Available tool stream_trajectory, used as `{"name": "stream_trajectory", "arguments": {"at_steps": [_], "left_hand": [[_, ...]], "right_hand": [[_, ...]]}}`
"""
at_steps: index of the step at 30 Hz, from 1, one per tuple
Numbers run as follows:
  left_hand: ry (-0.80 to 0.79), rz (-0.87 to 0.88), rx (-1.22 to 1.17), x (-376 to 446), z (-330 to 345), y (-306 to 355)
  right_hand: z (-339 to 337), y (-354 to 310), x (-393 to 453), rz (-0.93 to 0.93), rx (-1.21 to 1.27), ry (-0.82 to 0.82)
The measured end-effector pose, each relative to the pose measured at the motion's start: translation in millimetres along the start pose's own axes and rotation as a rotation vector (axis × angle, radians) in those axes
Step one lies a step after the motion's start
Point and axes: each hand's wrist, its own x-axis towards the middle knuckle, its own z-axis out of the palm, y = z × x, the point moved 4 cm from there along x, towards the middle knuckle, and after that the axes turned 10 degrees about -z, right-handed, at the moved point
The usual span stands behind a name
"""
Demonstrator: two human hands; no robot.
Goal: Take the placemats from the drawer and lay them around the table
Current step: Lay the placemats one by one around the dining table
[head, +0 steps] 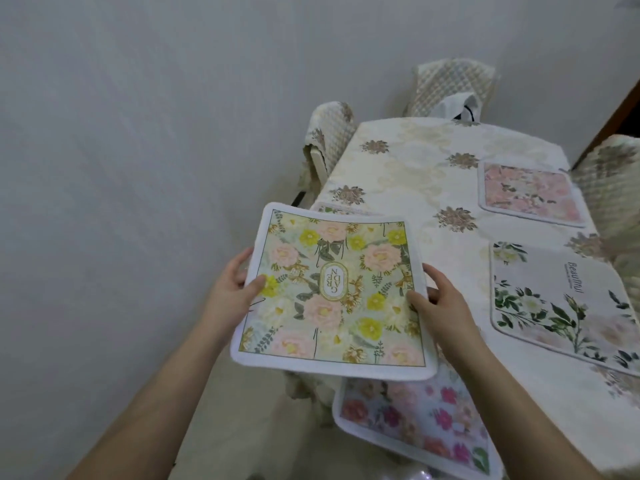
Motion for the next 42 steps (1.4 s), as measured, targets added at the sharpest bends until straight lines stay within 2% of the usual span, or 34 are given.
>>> {"name": "stream_trajectory", "arguments": {"at_steps": [10, 14, 20, 25, 35, 42], "left_hand": [[0.131, 0.056, 0.018, 25.7, -163.9, 51.3], [0.168, 0.083, 0.063, 37.5, -229.3, 67.9], [0.14, 0.087, 0.044, 64.9, -280.7, 86.8], [0.114, 0.064, 0.004, 100.2, -288.4, 106.9], [0.088, 0.05, -0.014, 200.8, -244.5, 171.6], [0.086, 0.062, -0.011, 250.3, -240.8, 200.9]], "right_hand": [[144.2, -118.3, 30.3, -0.148, -0.03, -0.086], [203.5, -145.5, 43.4, -0.146, -0.025, -0.118], [252.0, -171.4, 62.6, -0.132, 0.019, -0.112], [261.1, -192.1, 91.2, -0.156, -0.005, -0.093], [240.7, -212.7, 199.9, -0.209, -0.022, -0.018], [248.4, -218.1, 256.1, -0.144, 0.076, -0.032]]}}
